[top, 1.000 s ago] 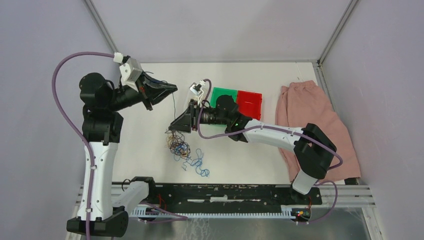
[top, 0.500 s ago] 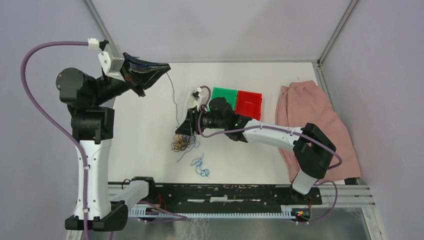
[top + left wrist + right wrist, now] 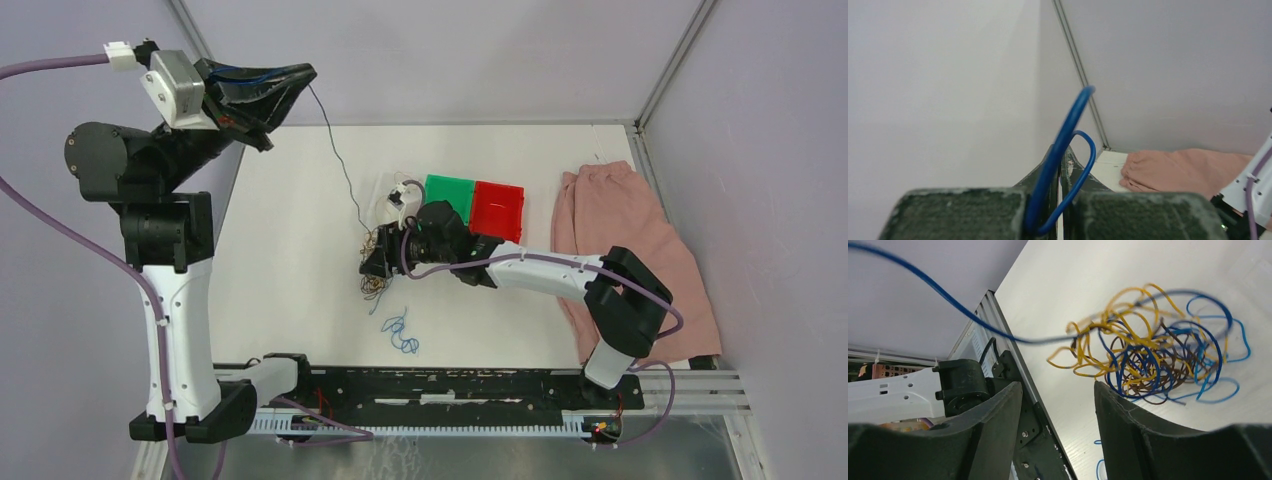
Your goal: Untangle the cables
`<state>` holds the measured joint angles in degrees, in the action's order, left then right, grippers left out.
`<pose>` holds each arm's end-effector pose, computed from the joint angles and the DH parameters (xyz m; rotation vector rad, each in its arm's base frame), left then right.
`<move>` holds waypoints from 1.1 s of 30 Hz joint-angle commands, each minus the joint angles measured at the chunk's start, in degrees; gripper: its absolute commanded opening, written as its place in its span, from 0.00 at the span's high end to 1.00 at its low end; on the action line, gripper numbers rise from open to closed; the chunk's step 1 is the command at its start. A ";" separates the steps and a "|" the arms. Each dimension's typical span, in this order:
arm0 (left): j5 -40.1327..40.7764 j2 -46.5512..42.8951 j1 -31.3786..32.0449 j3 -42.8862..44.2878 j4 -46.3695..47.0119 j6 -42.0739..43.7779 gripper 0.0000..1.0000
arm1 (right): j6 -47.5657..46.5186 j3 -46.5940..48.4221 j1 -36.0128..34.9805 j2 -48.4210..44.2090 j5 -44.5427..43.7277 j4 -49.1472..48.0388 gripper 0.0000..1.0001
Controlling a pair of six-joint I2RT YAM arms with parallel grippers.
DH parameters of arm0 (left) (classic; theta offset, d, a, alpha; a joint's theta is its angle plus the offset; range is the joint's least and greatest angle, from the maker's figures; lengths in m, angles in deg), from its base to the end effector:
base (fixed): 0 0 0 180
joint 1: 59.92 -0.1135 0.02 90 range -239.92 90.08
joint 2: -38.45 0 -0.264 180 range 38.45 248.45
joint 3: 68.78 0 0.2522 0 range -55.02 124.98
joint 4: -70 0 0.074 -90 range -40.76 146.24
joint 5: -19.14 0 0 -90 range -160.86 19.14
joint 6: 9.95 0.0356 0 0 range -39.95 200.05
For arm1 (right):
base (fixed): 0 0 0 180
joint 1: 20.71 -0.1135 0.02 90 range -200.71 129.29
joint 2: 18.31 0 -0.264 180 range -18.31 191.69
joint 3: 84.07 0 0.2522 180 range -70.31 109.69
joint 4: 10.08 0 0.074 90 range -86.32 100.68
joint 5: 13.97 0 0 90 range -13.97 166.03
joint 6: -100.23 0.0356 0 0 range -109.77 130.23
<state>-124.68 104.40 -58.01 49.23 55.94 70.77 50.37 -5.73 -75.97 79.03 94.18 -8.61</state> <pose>0.1413 -0.0335 0.6120 0.8234 0.9000 -0.5959 0.2150 0.3294 0.2555 -0.5244 2.1211 1.3483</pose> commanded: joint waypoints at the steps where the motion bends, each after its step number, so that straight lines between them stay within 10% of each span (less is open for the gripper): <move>1: 6.44 0.53 0.11 4.74 6.20 1.50 0.97 | 0.82 -1.39 0.21 -2.55 -0.97 -2.29 0.38; 8: 7.11 0.43 0.11 5.44 1.78 4.41 0.97 | 9.48 -3.51 4.34 -8.53 1.28 -7.58 0.38; 14: 4.33 -3.02 0.13 -1.74 1.36 5.15 0.97 | -1.22 7.55 3.76 -13.41 2.91 4.94 0.31; 22: 3.64 -2.45 0.11 -1.97 1.87 4.91 0.97 | -4.34 8.78 0.39 -9.85 12.34 -4.89 0.25; 33: 5.97 -1.16 0.11 1.91 2.84 -0.93 0.97 | -9.95 14.36 -1.91 -3.35 0.86 5.58 0.36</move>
<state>-119.85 103.40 -58.01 47.39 57.23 71.93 42.77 4.39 -77.90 73.87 99.97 -4.76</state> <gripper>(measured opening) 0.051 0.664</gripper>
